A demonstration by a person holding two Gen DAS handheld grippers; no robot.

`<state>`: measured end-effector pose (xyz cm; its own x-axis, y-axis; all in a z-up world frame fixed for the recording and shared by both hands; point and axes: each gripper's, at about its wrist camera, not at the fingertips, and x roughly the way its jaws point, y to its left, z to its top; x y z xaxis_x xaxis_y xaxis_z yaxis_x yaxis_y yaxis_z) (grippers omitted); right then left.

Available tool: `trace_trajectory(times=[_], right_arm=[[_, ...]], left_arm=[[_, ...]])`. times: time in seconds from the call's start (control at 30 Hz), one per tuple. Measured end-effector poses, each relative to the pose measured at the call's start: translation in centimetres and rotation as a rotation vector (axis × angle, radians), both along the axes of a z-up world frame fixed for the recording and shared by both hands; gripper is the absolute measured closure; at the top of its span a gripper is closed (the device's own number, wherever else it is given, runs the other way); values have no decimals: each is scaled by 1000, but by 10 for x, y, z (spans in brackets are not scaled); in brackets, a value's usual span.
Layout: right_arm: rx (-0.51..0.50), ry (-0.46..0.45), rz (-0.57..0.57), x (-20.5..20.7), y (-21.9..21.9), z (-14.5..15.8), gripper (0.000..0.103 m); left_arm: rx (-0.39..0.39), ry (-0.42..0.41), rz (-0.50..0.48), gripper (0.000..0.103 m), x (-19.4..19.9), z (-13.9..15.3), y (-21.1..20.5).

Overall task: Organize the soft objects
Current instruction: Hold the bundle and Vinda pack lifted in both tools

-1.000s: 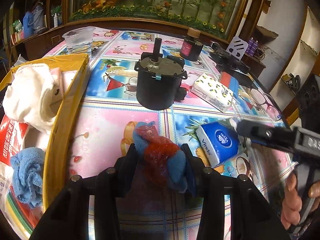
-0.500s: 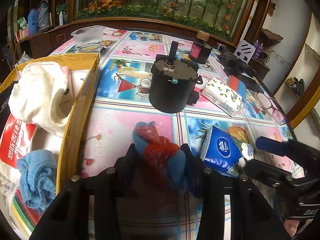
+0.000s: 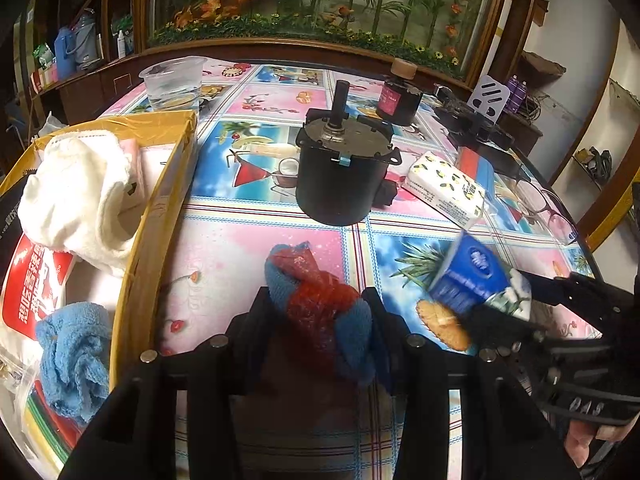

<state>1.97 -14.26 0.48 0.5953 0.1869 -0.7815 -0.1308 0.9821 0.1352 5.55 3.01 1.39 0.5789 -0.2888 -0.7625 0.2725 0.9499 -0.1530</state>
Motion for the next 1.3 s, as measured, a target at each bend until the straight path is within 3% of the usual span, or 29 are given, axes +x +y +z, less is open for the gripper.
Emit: trace_trajectory(times=[0.17, 0.3, 0.5, 0.87, 1.3], right_arm=[[-34, -17, -140, -9, -2, -3, 35], [-105, -29, -132, -9, 7, -3, 35], [-131, -28, -123, -9, 9, -5, 35], [-127, -25, -132, -8, 8, -5, 34], [-129, -22, -130, -7, 9, -5, 33]], left_arm=[[13, -8, -67, 61, -6, 0, -13], [21, -10, -88, 61, -8, 0, -18], [52, -18, -84, 61, -9, 0, -22], [139, -31, -73, 61, -10, -1, -32], [161, -34, -70, 56, -10, -2, -35]])
